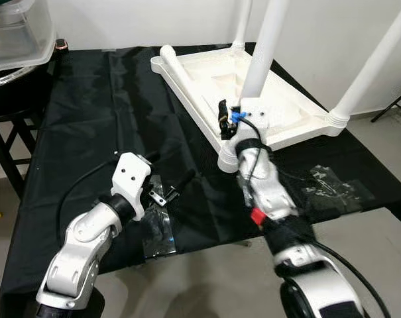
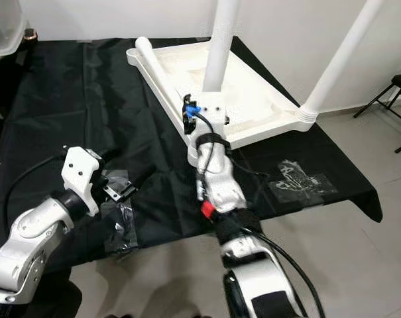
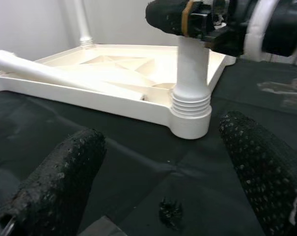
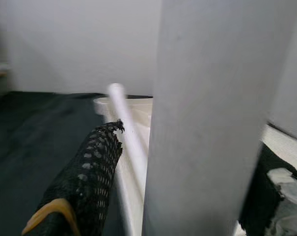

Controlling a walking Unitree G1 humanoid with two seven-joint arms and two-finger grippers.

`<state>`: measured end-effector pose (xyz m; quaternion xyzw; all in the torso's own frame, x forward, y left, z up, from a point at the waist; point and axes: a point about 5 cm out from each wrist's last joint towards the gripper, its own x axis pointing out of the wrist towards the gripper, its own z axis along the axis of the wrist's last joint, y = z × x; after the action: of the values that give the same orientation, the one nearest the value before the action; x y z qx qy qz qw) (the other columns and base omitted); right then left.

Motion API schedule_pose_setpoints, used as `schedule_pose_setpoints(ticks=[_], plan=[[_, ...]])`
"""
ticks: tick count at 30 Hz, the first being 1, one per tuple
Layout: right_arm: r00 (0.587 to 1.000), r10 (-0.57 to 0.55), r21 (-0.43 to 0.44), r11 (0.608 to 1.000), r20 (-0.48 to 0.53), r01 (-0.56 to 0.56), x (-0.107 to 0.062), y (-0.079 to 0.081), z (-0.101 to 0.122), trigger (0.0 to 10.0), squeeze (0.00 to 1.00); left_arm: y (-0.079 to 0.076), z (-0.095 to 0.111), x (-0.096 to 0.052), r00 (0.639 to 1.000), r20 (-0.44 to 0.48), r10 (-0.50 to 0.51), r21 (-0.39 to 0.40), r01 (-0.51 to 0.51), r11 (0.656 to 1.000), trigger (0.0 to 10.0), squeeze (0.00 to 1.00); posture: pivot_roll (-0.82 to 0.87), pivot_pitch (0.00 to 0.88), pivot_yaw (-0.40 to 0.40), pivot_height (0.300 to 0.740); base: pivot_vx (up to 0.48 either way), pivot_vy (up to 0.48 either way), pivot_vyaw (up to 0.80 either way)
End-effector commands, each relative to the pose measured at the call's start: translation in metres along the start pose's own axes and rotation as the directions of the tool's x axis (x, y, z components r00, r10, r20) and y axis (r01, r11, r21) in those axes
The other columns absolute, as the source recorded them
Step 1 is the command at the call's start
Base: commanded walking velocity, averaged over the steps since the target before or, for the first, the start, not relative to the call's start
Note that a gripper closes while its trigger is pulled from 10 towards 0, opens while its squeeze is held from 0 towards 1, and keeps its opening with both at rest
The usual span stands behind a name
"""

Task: Building children table

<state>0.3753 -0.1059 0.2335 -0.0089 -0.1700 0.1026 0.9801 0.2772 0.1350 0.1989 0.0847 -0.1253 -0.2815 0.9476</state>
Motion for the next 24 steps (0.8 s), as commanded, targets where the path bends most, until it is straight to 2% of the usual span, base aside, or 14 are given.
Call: schedule_pose_setpoints(ticks=[1,3,6,9,14,20,22,24], plan=[[0.979,0.199,0.06,0.979,-0.032,-0.197,-0.006,0.006,-0.003,10.0,0.0,-0.003,-0.003,0.0,1.0,-0.004,-0.007,-0.009,0.007,1.0,10.0,0.0,0.06,0.147,-0.079,0.74,0.0,0.0,0.0],[0.948,0.312,0.088,0.948,-0.066,-0.306,-0.01,0.005,-0.006,10.0,0.0,-0.003,-0.003,0.0,1.0,-0.003,-0.008,-0.013,0.008,1.0,10.0,0.0,0.06,0.147,-0.079,0.74,0.0,0.0,0.0],[0.889,0.447,0.069,0.895,-0.101,-0.442,-0.013,-0.005,-0.009,10.0,0.0,-0.003,-0.004,0.0,1.0,-0.009,-0.016,-0.003,0.016,1.0,10.0,0.0,0.07,0.146,-0.077,0.74,0.0,0.0,0.0],[0.874,0.471,0.054,0.882,-0.118,-0.468,-0.013,-0.01,-0.01,10.0,0.0,-0.003,-0.004,0.0,1.0,-0.01,-0.017,-0.001,0.017,1.0,10.0,0.0,0.08,0.144,-0.079,0.74,0.0,0.0,0.0],[0.808,0.549,0.059,0.833,-0.211,-0.55,0.0,-0.041,-0.005,10.0,0.0,0.001,-0.002,-0.001,1.0,-0.01,-0.006,0.008,0.006,1.0,10.0,0.0,0.08,0.143,-0.08,0.74,0.0,0.0,0.0],[0.808,0.546,0.064,0.835,-0.219,-0.547,0.007,-0.05,0.002,10.0,0.0,0.0,-0.002,-0.002,1.0,-0.012,-0.007,0.008,0.007,1.0,10.0,0.0,0.08,0.143,-0.08,0.74,0.0,0.0,0.0],[0.823,0.529,0.058,0.846,-0.206,-0.529,0.018,-0.057,0.014,10.0,0.0,0.001,-0.002,-0.002,1.0,-0.014,-0.006,0.011,0.006,1.0,10.0,0.0,0.09,0.147,-0.083,0.74,0.0,0.0,0.0],[0.821,0.534,0.054,0.843,-0.203,-0.535,0.021,-0.058,0.018,10.0,0.0,0.001,-0.002,-0.003,1.0,-0.014,-0.004,0.008,0.004,1.0,10.0,0.0,0.09,0.148,-0.081,0.74,0.0,0.0,0.0]])
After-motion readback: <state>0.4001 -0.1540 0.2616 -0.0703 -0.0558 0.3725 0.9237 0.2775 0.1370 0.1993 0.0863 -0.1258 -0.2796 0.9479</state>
